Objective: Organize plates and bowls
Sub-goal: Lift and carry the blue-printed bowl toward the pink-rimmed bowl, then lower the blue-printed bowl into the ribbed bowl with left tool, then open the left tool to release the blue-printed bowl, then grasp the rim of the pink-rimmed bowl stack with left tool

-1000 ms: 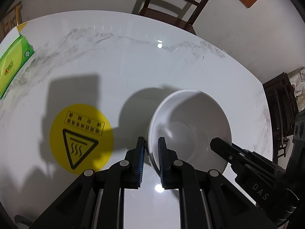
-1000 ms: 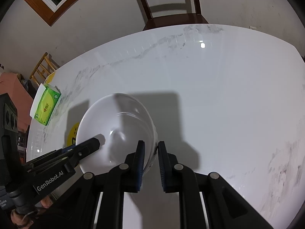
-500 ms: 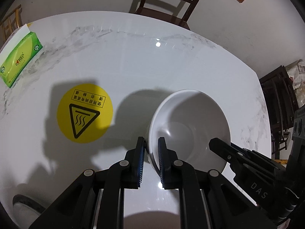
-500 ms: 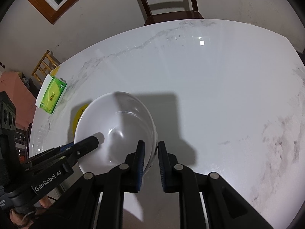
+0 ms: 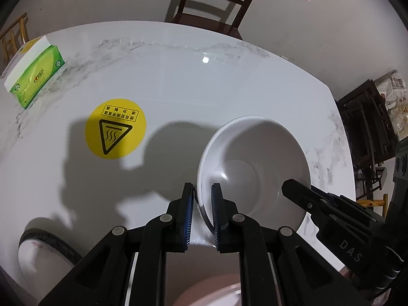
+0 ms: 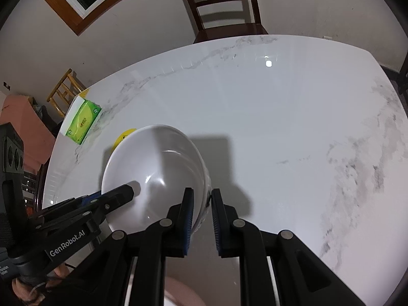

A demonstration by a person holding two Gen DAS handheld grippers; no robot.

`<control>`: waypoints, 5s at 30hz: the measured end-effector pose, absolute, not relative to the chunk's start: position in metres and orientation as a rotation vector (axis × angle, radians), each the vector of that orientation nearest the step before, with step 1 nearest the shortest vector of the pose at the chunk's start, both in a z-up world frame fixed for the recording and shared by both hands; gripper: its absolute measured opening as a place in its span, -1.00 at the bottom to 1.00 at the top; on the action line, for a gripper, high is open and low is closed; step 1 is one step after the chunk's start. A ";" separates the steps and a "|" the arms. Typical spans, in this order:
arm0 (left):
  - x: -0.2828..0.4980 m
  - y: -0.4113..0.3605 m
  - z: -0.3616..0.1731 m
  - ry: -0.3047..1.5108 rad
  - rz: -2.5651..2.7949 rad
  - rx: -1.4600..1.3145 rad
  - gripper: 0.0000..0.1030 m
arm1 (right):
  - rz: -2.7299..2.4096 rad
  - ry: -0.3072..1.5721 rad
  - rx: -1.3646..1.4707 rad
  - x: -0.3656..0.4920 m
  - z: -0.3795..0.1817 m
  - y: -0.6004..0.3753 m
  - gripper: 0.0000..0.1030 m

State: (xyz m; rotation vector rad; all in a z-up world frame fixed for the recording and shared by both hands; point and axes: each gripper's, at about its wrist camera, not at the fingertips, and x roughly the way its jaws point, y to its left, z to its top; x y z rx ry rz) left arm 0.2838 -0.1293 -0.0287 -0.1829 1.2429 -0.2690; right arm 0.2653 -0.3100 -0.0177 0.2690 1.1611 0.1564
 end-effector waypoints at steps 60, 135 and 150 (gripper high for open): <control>0.116 -0.111 -0.019 1.275 -0.298 -0.153 -0.75 | 0.175 1.197 0.257 0.095 -0.016 -0.293 -0.71; 0.111 -0.048 -0.021 1.233 -0.257 -0.366 -0.12 | 0.078 1.180 0.275 0.081 -0.009 -0.319 -0.62; 0.112 -0.053 -0.040 1.297 -0.211 -0.358 -0.12 | 0.066 1.221 0.263 0.084 -0.027 -0.314 -0.61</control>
